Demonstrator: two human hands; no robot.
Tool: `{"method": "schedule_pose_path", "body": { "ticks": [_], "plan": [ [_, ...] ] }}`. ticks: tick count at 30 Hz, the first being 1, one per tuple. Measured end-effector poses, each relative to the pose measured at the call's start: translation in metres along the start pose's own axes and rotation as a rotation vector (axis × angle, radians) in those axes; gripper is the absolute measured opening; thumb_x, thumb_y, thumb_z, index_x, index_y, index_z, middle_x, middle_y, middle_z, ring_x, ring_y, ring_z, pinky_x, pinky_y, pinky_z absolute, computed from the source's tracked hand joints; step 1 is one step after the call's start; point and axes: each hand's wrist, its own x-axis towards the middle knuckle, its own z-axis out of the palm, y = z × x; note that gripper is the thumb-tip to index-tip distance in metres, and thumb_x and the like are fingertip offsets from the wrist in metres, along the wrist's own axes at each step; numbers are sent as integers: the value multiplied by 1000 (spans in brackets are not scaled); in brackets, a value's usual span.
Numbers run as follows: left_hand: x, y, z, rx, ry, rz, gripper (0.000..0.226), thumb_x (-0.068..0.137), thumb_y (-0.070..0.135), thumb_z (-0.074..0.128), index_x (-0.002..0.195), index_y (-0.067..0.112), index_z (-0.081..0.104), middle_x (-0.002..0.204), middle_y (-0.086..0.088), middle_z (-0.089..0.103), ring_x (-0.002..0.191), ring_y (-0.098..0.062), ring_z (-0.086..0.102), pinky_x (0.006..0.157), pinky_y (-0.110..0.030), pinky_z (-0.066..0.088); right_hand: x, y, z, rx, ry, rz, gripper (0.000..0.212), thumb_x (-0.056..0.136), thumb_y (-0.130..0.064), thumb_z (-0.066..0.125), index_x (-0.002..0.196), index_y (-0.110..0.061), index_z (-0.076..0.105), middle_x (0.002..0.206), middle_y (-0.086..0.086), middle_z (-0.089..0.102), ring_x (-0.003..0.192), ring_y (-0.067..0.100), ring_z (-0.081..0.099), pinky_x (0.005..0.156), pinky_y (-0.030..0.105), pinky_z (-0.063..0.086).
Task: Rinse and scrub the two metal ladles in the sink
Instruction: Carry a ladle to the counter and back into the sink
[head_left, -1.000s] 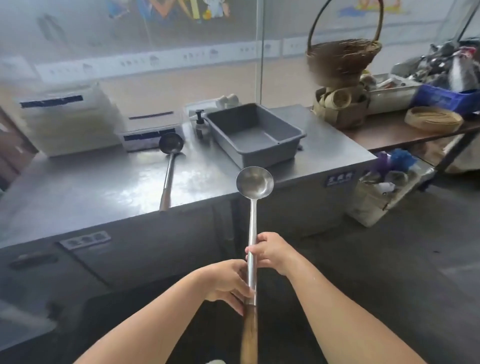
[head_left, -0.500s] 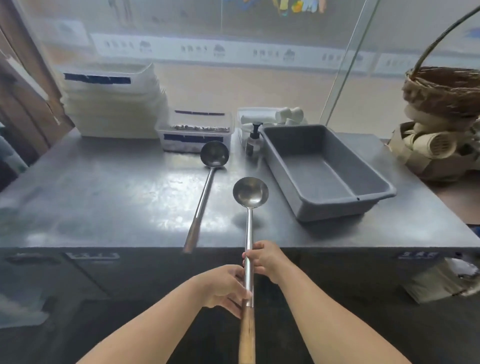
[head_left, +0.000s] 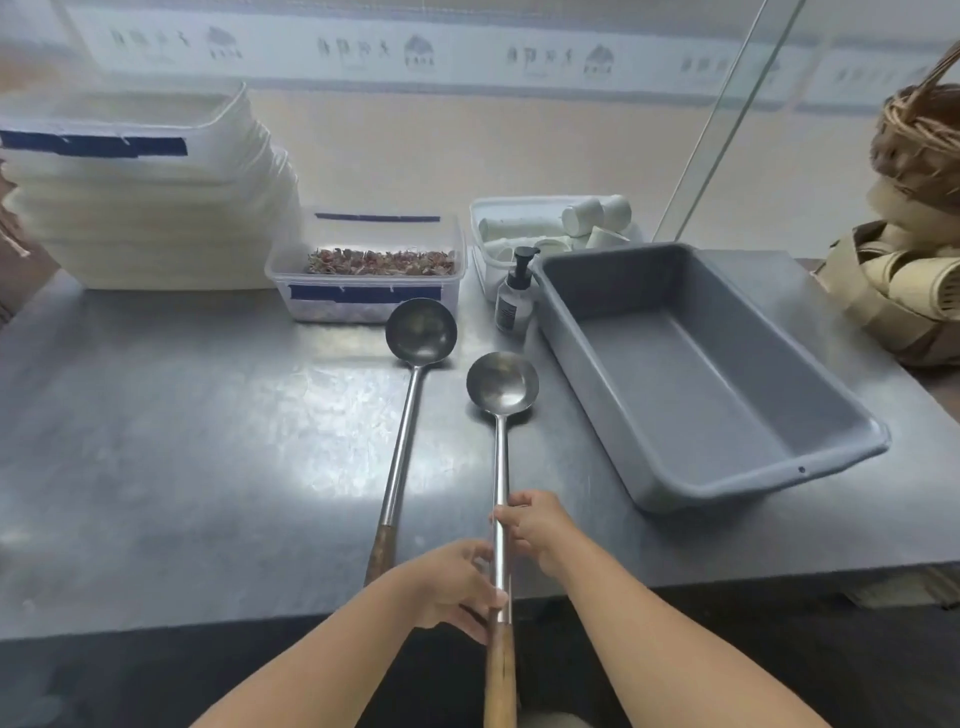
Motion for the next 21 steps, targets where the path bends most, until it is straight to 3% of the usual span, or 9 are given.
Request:
{"method": "schedule_pose_path", "body": {
  "ticks": [2, 4, 9, 12, 18, 21],
  "plan": [
    [14, 9, -8, -29, 26, 0, 56, 86, -7, 67, 134, 16, 50, 118, -15, 57, 95, -29, 71, 85, -51, 59, 18, -9, 0, -10, 4, -2, 5, 90, -6, 67, 93, -7, 64, 99, 19, 71, 94, 33, 71, 83, 44, 61],
    [29, 16, -15, -57, 66, -2, 55, 86, -5, 68, 133, 15, 50, 115, -15, 59, 91, -29, 73, 84, -49, 60, 37, -18, 0, -32, 1, 1, 4, 90, -6, 67, 91, -7, 63, 91, 16, 69, 83, 29, 70, 78, 42, 62],
    [64, 32, -29, 49, 203, 37, 44, 87, 2, 68, 126, 19, 56, 107, -8, 65, 89, -19, 72, 76, -32, 62, 79, -36, 0, -151, 15, -22, 12, 86, -14, 73, 82, -11, 62, 78, 9, 67, 75, 27, 69, 77, 49, 62],
    [84, 38, -37, 35, 237, 41, 37, 85, 1, 68, 114, 22, 60, 105, -9, 66, 90, -24, 73, 79, -41, 62, 95, -47, -1, -164, 22, -9, 14, 86, -14, 73, 79, -11, 62, 80, 9, 67, 81, 29, 71, 77, 48, 62],
    [109, 49, -42, -48, 322, 0, 45, 77, -1, 71, 111, 19, 50, 93, -10, 51, 79, -28, 65, 72, -54, 61, 126, -56, -6, -260, 25, 8, 20, 78, -27, 77, 78, -12, 64, 80, 9, 73, 80, 27, 74, 78, 47, 62],
    [121, 56, -43, -11, 361, -1, 41, 80, 0, 69, 111, 21, 50, 91, -9, 53, 88, -36, 69, 73, -54, 61, 136, -65, -7, -313, 33, 4, 21, 80, -29, 76, 80, -12, 63, 83, 7, 73, 79, 24, 73, 80, 44, 61]
  ]
}}
